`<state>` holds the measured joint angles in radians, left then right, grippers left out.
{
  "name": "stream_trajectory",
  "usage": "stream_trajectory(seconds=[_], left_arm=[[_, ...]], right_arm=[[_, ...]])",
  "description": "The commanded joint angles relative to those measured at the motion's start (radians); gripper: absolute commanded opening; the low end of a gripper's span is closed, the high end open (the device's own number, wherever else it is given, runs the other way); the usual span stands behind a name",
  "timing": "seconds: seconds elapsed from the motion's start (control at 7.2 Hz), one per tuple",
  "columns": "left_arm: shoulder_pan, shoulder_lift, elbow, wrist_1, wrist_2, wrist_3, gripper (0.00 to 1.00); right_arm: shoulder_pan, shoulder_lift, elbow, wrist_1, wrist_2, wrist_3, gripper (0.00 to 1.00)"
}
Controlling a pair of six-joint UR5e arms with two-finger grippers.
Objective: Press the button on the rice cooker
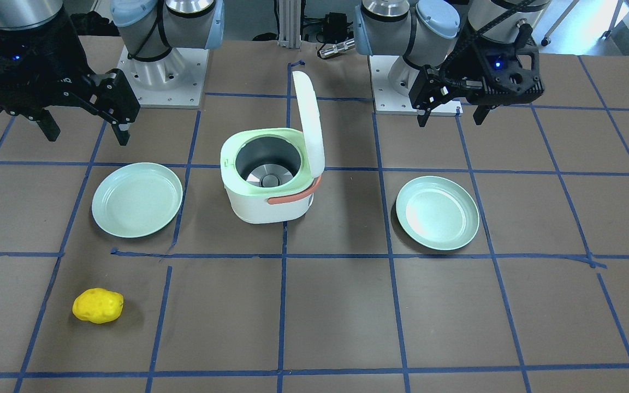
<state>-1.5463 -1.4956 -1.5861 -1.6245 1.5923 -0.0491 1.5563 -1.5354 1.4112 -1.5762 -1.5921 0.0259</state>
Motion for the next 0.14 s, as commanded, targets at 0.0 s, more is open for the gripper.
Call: stream_trajectory(seconds=[0.0], left_arm=[[0.000, 0.000, 0.000, 0.000, 0.000, -0.002, 1.00]], right_arm=[[0.001, 0.000, 0.000, 0.002, -0.002, 0.000, 1.00]])
